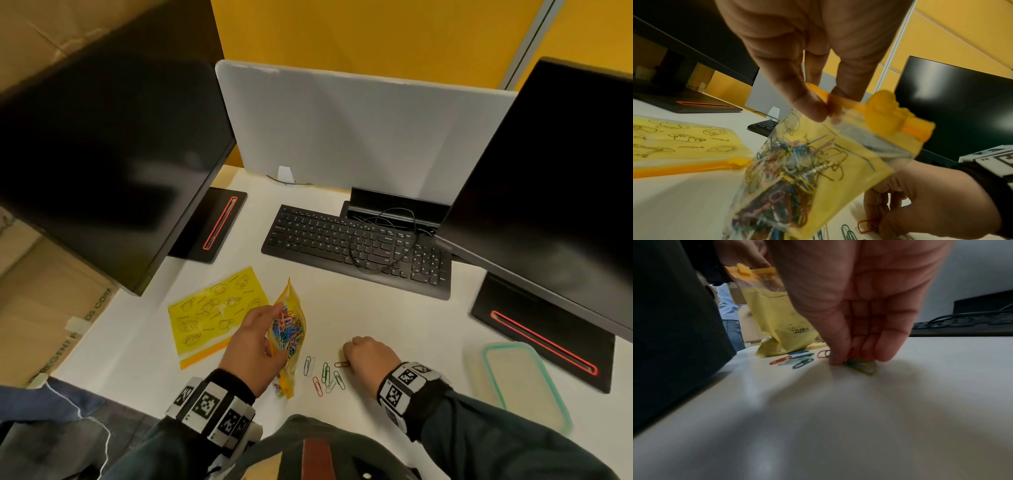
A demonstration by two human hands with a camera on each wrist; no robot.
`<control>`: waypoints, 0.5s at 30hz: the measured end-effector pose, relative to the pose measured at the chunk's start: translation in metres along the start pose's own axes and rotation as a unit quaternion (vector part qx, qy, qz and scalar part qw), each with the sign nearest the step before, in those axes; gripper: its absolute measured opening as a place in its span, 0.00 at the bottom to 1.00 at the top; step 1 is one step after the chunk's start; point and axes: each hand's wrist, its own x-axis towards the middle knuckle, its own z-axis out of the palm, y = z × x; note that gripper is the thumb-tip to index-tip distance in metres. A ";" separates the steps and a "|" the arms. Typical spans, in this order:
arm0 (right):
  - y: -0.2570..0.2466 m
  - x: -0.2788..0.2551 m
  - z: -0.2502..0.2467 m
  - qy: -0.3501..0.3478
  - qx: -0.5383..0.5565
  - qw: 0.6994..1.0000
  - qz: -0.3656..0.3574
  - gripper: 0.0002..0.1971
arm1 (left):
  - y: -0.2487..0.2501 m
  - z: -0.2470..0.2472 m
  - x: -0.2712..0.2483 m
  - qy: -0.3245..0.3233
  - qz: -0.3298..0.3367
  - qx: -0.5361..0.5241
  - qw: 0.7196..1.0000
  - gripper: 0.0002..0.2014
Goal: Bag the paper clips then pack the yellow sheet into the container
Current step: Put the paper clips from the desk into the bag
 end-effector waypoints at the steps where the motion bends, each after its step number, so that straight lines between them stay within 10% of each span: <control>1: -0.001 -0.001 0.001 0.004 0.001 1.000 0.004 0.12 | 0.001 0.000 0.000 0.000 0.000 0.001 1.000 0.35; 15: 0.000 -0.003 0.003 0.045 0.155 0.985 0.064 0.10 | 0.002 0.000 0.000 -0.010 -0.002 -0.007 1.000 0.36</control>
